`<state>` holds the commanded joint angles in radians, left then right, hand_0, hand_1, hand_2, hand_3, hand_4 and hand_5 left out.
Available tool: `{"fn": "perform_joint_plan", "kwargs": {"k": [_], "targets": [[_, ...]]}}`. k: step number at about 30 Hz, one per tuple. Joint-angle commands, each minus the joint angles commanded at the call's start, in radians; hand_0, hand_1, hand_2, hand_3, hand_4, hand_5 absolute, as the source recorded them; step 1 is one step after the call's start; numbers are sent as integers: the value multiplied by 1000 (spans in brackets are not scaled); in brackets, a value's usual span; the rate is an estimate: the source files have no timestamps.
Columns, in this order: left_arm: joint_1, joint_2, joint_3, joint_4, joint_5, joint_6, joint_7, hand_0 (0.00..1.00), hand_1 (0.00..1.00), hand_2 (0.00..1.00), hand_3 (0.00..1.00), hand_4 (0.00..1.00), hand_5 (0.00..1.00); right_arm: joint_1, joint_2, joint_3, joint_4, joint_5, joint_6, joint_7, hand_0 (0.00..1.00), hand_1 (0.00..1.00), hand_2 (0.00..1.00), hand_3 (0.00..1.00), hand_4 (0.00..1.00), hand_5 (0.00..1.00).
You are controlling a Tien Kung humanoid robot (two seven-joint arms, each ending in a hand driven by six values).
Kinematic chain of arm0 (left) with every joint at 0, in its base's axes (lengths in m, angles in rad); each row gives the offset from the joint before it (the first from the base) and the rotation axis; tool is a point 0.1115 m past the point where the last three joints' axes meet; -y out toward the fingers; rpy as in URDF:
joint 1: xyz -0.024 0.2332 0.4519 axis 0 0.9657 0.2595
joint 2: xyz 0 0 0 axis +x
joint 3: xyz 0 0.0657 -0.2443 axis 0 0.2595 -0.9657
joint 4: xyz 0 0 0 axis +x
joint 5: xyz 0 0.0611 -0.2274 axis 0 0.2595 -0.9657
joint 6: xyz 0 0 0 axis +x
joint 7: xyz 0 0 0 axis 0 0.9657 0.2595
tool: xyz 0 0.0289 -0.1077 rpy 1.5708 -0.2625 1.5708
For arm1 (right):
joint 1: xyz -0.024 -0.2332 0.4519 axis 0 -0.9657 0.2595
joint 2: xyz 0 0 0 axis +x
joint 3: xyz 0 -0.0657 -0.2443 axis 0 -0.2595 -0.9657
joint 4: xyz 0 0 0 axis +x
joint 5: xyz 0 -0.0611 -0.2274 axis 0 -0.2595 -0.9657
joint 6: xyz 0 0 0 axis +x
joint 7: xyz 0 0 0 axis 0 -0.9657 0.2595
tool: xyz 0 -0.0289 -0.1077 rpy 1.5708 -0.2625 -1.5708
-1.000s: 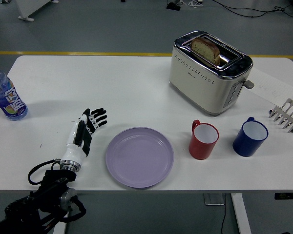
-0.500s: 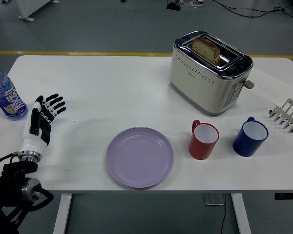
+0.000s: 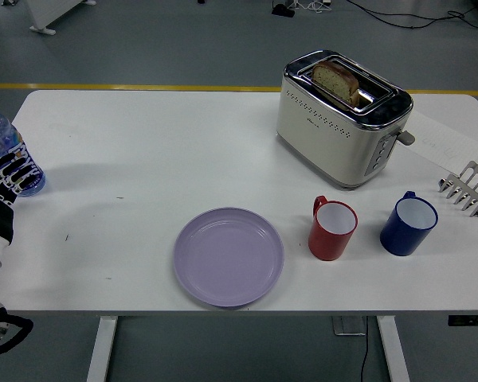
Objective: Push plate across desktop
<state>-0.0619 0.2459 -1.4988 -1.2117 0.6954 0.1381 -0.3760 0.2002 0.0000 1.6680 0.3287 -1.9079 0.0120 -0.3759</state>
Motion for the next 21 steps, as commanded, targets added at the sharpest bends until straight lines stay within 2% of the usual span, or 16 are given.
{"fn": "perform_joint_plan", "kwargs": {"k": [7, 10, 16, 17, 21], "targets": [[9, -12, -85, -3, 7, -5, 11, 579, 617, 617, 594, 467, 998, 8, 0, -3, -2, 10, -4, 4, 570, 532, 611, 587, 77, 523], [17, -20, -139, 0, 3, -24, 39, 579, 617, 617, 594, 467, 998, 12, 0, -2, -2, 13, -6, 4, 570, 532, 611, 587, 77, 523], [31, -42, -243, 8, 9, -118, 152, 581, 627, 624, 598, 475, 998, 15, 0, -1, -2, 13, -6, 4, 570, 532, 611, 588, 77, 524], [34, -46, -271, 7, 15, -148, 188, 581, 627, 624, 598, 475, 998, 14, 0, -1, -2, 13, -6, 5, 570, 532, 611, 588, 77, 524], [39, -51, -337, 5, 21, -217, 279, 584, 642, 631, 603, 486, 998, 14, 0, 4, -2, 5, -4, 7, 570, 530, 611, 587, 77, 521]]}}
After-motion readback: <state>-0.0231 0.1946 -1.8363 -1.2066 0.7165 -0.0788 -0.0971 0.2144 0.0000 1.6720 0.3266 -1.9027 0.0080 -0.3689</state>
